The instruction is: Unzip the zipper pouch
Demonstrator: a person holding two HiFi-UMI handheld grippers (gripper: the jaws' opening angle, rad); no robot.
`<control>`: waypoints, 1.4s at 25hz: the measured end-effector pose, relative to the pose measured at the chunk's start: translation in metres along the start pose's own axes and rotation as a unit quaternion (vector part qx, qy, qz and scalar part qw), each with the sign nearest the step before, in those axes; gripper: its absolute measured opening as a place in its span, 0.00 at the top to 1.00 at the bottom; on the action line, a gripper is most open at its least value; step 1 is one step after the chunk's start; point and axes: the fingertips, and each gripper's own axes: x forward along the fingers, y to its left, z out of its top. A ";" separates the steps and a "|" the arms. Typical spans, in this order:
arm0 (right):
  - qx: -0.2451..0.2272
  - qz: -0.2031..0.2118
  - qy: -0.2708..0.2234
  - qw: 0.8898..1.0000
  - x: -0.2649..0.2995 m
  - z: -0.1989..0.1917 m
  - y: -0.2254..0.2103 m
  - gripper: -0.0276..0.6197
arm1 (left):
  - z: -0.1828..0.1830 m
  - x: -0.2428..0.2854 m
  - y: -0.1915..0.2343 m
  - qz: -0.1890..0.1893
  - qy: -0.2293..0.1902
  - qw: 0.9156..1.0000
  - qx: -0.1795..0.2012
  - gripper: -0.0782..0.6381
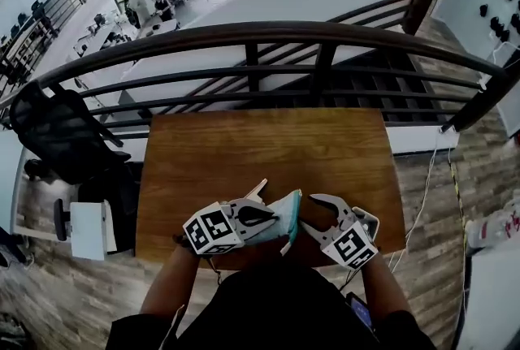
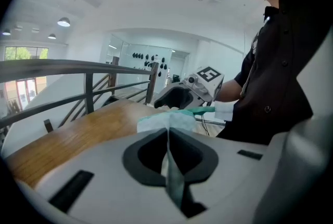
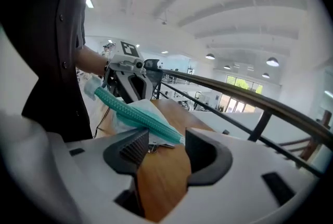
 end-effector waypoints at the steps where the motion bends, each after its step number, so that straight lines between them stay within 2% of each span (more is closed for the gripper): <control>1: -0.010 0.010 -0.004 1.000 0.003 0.005 0.002 0.62 | 0.000 -0.004 0.002 0.004 -0.001 1.000 -0.003 0.87; 5: -0.042 0.060 -0.014 0.997 0.011 0.017 0.016 0.62 | 0.000 -0.014 0.005 0.022 -0.001 1.000 -0.008 0.87; 11: -0.063 0.097 -0.014 0.993 0.023 0.025 0.028 0.61 | 0.001 -0.023 0.003 0.023 -0.012 0.999 -0.022 0.87; 15: -0.064 0.115 -0.019 0.991 0.024 0.027 0.034 0.68 | 0.006 -0.024 0.001 0.020 -0.021 0.999 -0.027 0.87; 18: -0.062 0.106 -0.018 0.992 0.022 0.026 0.030 0.77 | 0.007 -0.024 0.004 0.031 -0.015 0.999 -0.023 0.87; 22: -0.033 0.088 -0.028 0.995 0.015 0.029 0.021 0.91 | 0.007 -0.023 0.016 0.057 -0.018 0.998 -0.016 0.86; 26: -0.011 0.073 -0.026 0.997 0.010 0.026 0.014 0.92 | 0.008 -0.023 0.022 0.071 -0.023 0.997 -0.005 0.85; 28: -0.007 0.064 -0.016 0.998 0.008 0.020 0.010 0.92 | 0.007 -0.024 0.026 0.087 -0.019 0.996 0.005 0.81; 30: -0.003 0.053 -0.004 0.999 0.006 0.013 0.007 0.93 | 0.006 -0.029 0.028 0.104 -0.011 0.994 0.019 0.73; 35: 0.026 0.035 0.012 0.999 0.006 0.004 -0.002 0.93 | -0.004 -0.038 0.023 0.111 0.010 0.993 0.029 0.66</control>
